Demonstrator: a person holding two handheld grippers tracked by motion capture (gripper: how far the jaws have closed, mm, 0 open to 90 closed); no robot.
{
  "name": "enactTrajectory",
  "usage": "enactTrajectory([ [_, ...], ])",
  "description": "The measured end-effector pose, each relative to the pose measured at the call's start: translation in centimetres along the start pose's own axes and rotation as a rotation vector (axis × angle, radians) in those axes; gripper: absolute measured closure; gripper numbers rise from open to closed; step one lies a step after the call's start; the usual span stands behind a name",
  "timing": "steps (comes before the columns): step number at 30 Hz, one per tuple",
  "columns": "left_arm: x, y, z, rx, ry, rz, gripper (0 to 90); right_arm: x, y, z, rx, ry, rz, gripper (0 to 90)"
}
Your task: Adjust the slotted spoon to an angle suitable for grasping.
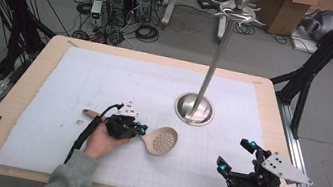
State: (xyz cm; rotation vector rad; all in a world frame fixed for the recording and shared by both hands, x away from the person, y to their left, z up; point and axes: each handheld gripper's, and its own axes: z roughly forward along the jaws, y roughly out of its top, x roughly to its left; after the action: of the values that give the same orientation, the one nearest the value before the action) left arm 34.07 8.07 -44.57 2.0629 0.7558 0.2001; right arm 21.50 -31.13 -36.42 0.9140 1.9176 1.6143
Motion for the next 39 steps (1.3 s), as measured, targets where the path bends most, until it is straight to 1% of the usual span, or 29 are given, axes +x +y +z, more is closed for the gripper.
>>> enactTrajectory([
  [2,-0.3,0.2,0.3,0.012,0.020,0.014,89.8,0.0,0.0,0.0,0.004,0.000,0.005,3.1],
  [3,-0.3,0.2,0.3,0.013,0.019,0.008,89.8,0.0,0.0,0.0,0.004,0.000,0.005,3.1],
  [4,-0.3,0.2,0.3,0.012,0.013,0.000,89.8,0.0,-0.1,0.0,0.003,-0.001,0.005,3.1],
  [7,-0.3,0.2,0.2,0.019,0.001,-0.004,89.9,-0.1,-0.1,0.0,0.002,-0.001,0.006,3.1],
  [8,-0.4,0.2,0.2,0.026,-0.003,0.002,89.9,-0.1,-0.1,0.0,0.002,-0.002,0.007,3.1],
  [10,-0.4,0.2,0.0,0.034,-0.011,-0.004,90.0,0.0,-0.1,0.1,0.006,0.000,0.005,3.1],
  [13,-0.6,0.1,-0.2,0.048,-0.023,-0.001,90.0,0.0,-0.1,0.2,0.007,0.001,-0.002,3.1],
  [15,-0.7,0.0,-0.5,0.058,-0.037,0.005,90.0,0.1,0.0,0.2,0.008,0.000,0.002,3.1],
  [16,-0.9,-0.1,-0.6,0.071,-0.043,0.006,90.0,0.1,0.0,0.2,0.009,0.002,0.001,3.1],
  [18,-1.2,-0.1,-0.9,0.086,-0.039,0.031,90.0,0.0,-0.1,0.2,0.010,0.003,0.001,3.1],
  [20,-1.6,-0.2,-1.2,0.092,-0.039,0.044,90.0,0.0,-0.1,0.3,0.012,0.000,0.002,3.1],
  [21,-1.6,-0.4,-1.3,0.088,-0.043,0.045,89.9,0.0,-0.2,0.3,0.012,-0.001,0.000,3.1],
  [24,-1.4,-1.4,-1.9,0.051,-0.086,-0.007,89.9,0.0,-0.1,0.3,0.015,0.000,0.000,3.1],
  [25,-1.3,-1.7,-2.0,0.042,-0.097,-0.010,90.0,0.0,-0.1,0.3,0.014,0.000,0.000,3.1],
  [27,-1.2,-2.2,-2.4,0.032,-0.106,-0.017,89.9,0.0,-0.1,0.4,0.013,0.002,-0.004,3.1],
  [29,-1.3,-2.4,-2.7,0.031,-0.106,-0.014,89.9,0.0,-0.2,0.5,0.013,0.001,-0.006,3.1],
  [30,-1.4,-2.5,-2.9,0.034,-0.106,-0.011,90.0,0.0,-0.2,0.5,0.021,0.002,0.000,3.1],
  [32,-1.5,-2.7,-3.2,0.031,-0.104,-0.008,90.0,0.1,-0.2,0.7,0.021,0.006,-0.006,3.1],
  [36,-1.4,-3.2,-3.7,0.029,-0.119,-0.014,89.9,0.1,-0.2,1.0,0.027,0.009,-0.006,3.1],
  [39,-1.5,-3.5,-4.2,0.030,-0.120,-0.008,89.9,0.1,-0.2,1.0,0.029,0.013,-0.002,3.1],
])
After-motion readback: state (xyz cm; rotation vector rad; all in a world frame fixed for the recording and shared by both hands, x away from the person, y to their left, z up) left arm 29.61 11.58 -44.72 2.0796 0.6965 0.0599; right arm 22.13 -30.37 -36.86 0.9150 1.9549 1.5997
